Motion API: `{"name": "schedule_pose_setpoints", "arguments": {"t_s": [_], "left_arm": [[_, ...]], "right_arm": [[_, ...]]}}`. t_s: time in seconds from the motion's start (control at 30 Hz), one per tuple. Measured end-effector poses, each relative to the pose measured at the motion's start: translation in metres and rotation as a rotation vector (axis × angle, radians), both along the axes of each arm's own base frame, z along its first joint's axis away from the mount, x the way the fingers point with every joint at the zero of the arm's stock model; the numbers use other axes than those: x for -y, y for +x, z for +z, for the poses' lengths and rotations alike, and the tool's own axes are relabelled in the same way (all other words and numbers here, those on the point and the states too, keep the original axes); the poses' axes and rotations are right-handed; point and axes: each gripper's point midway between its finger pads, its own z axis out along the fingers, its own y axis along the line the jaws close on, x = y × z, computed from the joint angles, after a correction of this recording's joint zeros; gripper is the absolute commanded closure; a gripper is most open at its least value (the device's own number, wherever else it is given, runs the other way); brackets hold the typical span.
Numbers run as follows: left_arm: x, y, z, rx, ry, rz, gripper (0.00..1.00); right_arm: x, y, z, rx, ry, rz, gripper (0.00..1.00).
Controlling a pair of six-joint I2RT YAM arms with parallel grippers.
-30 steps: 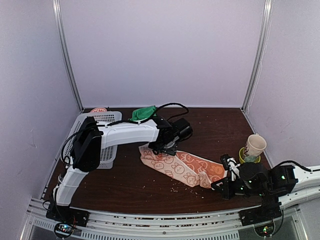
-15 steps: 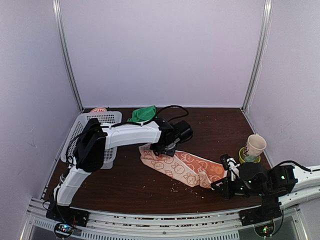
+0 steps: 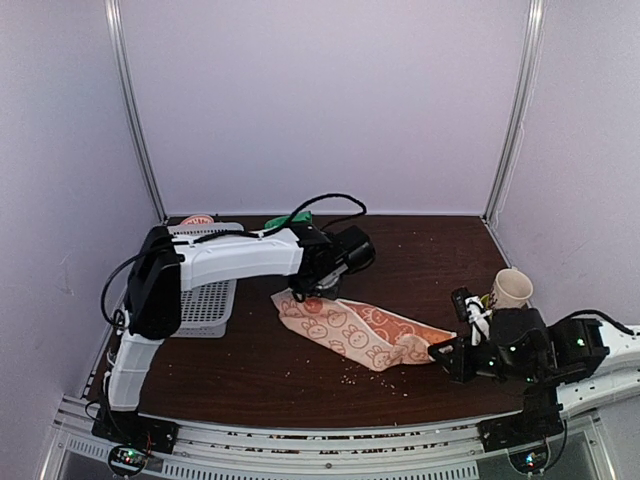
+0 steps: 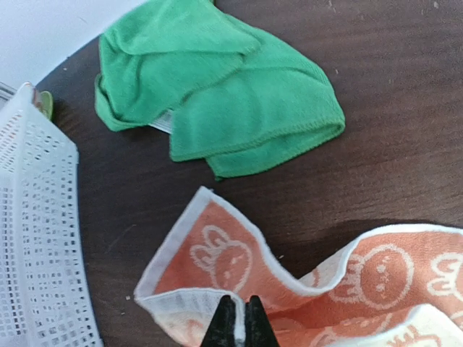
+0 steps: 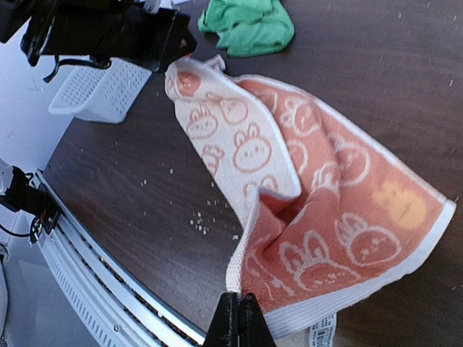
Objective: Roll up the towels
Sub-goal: Flatten out the towel at the center of the board, then pick up the towel from the center of the board.
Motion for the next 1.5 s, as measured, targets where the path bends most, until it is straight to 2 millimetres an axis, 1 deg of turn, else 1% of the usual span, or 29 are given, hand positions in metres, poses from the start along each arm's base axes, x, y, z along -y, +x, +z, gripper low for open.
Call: {"name": "schedule_pose_setpoints", "arguments": {"t_s": [0.03,0.07,0.1,0.17,0.2,0.23,0.27,0.3,0.33,0.37,0.4,0.43,0.47,0.53,0.57,0.63,0.7,0.8,0.87,0.93,1.0,1.1,1.17,1.2,1.27,1.3,1.33,1.43,1.5], "left_arm": [[-0.005,0.000,0.016,0.018,-0.017,0.006,1.00],[-0.012,0.001,0.037,0.044,-0.044,0.014,1.00],[-0.020,0.002,0.064,0.077,-0.083,0.024,1.00],[-0.042,0.007,0.134,0.169,-0.194,0.050,1.00],[-0.058,0.008,0.174,0.229,-0.261,0.069,1.00],[-0.077,0.007,0.214,0.292,-0.329,0.088,1.00],[-0.093,0.005,0.244,0.343,-0.381,0.105,1.00],[-0.116,-0.001,0.279,0.406,-0.447,0.127,1.00],[-0.142,-0.011,0.314,0.475,-0.514,0.147,1.00],[-0.163,-0.024,0.340,0.529,-0.575,0.156,1.00],[-0.177,-0.035,0.356,0.565,-0.625,0.156,1.00],[-0.196,-0.053,0.372,0.602,-0.688,0.148,1.00],[-0.203,-0.065,0.378,0.611,-0.736,0.126,1.00],[-0.213,-0.085,0.383,0.620,-0.816,0.080,1.00],[-0.215,-0.091,0.379,0.613,-0.835,0.061,1.00],[-0.215,-0.094,0.364,0.588,-0.832,0.050,1.00],[-0.209,-0.093,0.344,0.546,-0.825,0.037,1.00],[-0.194,-0.092,0.310,0.463,-0.811,0.010,1.00],[-0.184,-0.092,0.291,0.415,-0.814,-0.007,1.00],[-0.178,-0.092,0.283,0.388,-0.820,-0.017,1.00],[-0.173,-0.090,0.282,0.381,-0.826,-0.024,1.00],[-0.162,-0.080,0.282,0.380,-0.816,-0.025,1.00],[-0.152,-0.064,0.283,0.373,-0.803,-0.024,1.00],[-0.148,-0.054,0.283,0.372,-0.799,-0.020,1.00],[-0.143,-0.033,0.284,0.372,-0.793,-0.005,1.00],[-0.141,-0.018,0.283,0.367,-0.791,0.004,1.00],[-0.140,-0.007,0.282,0.365,-0.792,0.013,1.00],[-0.137,0.033,0.278,0.346,-0.801,0.035,1.00],[-0.132,0.057,0.279,0.337,-0.814,0.036,1.00]], "right_arm": [[0.002,0.005,0.015,0.032,0.005,-0.018,1.00],[0.004,0.011,0.033,0.066,0.008,-0.035,1.00],[0.006,0.017,0.055,0.104,0.010,-0.055,1.00],[0.011,0.037,0.111,0.194,0.024,-0.118,1.00],[0.015,0.047,0.141,0.240,0.039,-0.158,1.00],[0.019,0.054,0.165,0.278,0.048,-0.186,1.00],[0.025,0.062,0.192,0.326,0.051,-0.219,1.00],[0.031,0.068,0.220,0.369,0.068,-0.252,1.00],[0.038,0.072,0.245,0.407,0.091,-0.284,1.00],[0.045,0.074,0.264,0.440,0.109,-0.309,1.00],[0.049,0.075,0.276,0.459,0.120,-0.322,1.00],[0.052,0.075,0.286,0.476,0.134,-0.328,1.00],[0.053,0.074,0.292,0.483,0.147,-0.323,1.00],[0.046,0.070,0.296,0.487,0.168,-0.283,1.00],[0.044,0.069,0.295,0.484,0.171,-0.269,1.00],[0.038,0.069,0.289,0.474,0.162,-0.247,1.00],[0.036,0.068,0.285,0.464,0.156,-0.231,1.00],[0.038,0.063,0.281,0.454,0.168,-0.213,1.00],[0.040,0.061,0.278,0.449,0.170,-0.209,1.00],[0.042,0.060,0.275,0.444,0.166,-0.208,1.00],[0.042,0.061,0.273,0.443,0.153,-0.214,1.00],[0.034,0.074,0.263,0.438,0.092,-0.234,1.00],[0.033,0.093,0.252,0.420,0.036,-0.277,1.00],[0.034,0.107,0.245,0.404,0.009,-0.307,1.00],[0.035,0.130,0.231,0.375,-0.031,-0.348,1.00],[0.036,0.144,0.223,0.356,-0.050,-0.371,1.00],[0.037,0.153,0.218,0.344,-0.062,-0.385,1.00],[0.043,0.183,0.211,0.312,-0.069,-0.428,1.00],[0.048,0.204,0.216,0.306,-0.060,-0.460,1.00]]}}
